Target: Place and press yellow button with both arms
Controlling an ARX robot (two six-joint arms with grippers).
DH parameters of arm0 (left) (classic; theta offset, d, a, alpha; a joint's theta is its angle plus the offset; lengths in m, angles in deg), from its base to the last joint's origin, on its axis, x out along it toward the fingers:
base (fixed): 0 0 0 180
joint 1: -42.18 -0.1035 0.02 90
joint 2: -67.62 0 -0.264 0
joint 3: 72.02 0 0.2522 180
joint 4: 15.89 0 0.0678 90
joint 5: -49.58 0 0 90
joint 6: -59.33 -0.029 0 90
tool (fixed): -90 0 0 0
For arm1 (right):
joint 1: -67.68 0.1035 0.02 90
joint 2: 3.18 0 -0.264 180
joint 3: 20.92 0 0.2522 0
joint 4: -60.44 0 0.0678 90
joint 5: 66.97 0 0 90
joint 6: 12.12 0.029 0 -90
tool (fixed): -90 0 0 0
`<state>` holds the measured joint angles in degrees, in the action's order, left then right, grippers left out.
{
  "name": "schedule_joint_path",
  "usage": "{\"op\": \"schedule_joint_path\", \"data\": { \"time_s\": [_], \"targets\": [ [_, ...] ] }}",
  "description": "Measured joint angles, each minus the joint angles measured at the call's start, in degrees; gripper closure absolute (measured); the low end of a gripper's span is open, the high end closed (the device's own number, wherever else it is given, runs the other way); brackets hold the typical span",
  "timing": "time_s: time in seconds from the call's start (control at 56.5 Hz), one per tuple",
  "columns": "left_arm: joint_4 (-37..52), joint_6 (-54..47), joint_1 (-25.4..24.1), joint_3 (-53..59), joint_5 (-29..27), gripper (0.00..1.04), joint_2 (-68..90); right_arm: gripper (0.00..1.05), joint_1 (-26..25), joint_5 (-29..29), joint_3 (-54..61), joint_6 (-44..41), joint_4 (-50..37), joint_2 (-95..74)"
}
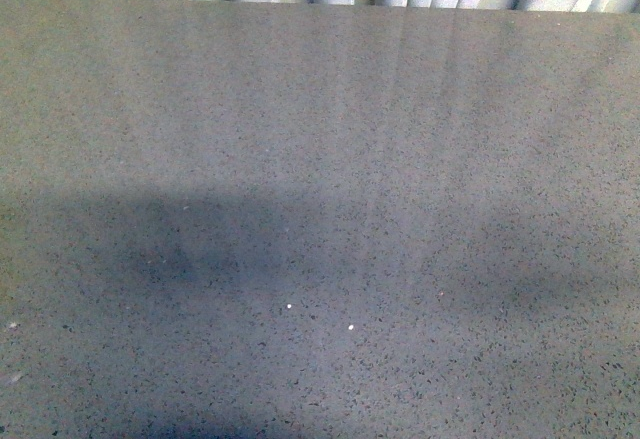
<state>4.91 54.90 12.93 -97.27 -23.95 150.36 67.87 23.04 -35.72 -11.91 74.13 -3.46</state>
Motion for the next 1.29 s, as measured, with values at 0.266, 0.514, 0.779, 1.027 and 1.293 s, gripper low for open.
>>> {"op": "schedule_joint_path", "data": {
  "time_s": [0.266,0.514,0.779,1.027,1.293],
  "targets": [
    [1.38,-0.09,0.17,0.0,-0.15,0.09,2.56,0.09,0.0,0.0,0.0,0.0,0.0,0.0],
    [3.82,-0.57,0.52,0.0,-0.66,0.09,5.92,0.09,0.0,0.0,0.0,-0.02,0.0,0.0],
    [5.42,-1.36,1.22,0.0,-1.01,0.09,7.13,0.09,0.0,0.0,0.0,0.0,0.0,0.0],
    [6.16,-1.77,1.84,0.0,-1.42,0.18,7.91,0.09,0.0,0.0,0.0,0.0,0.0,0.0],
    [6.27,-1.75,2.49,0.0,-1.4,0.63,8.07,0.09,0.0,0.0,0.0,-0.02,0.0,0.0]
  ]
}}
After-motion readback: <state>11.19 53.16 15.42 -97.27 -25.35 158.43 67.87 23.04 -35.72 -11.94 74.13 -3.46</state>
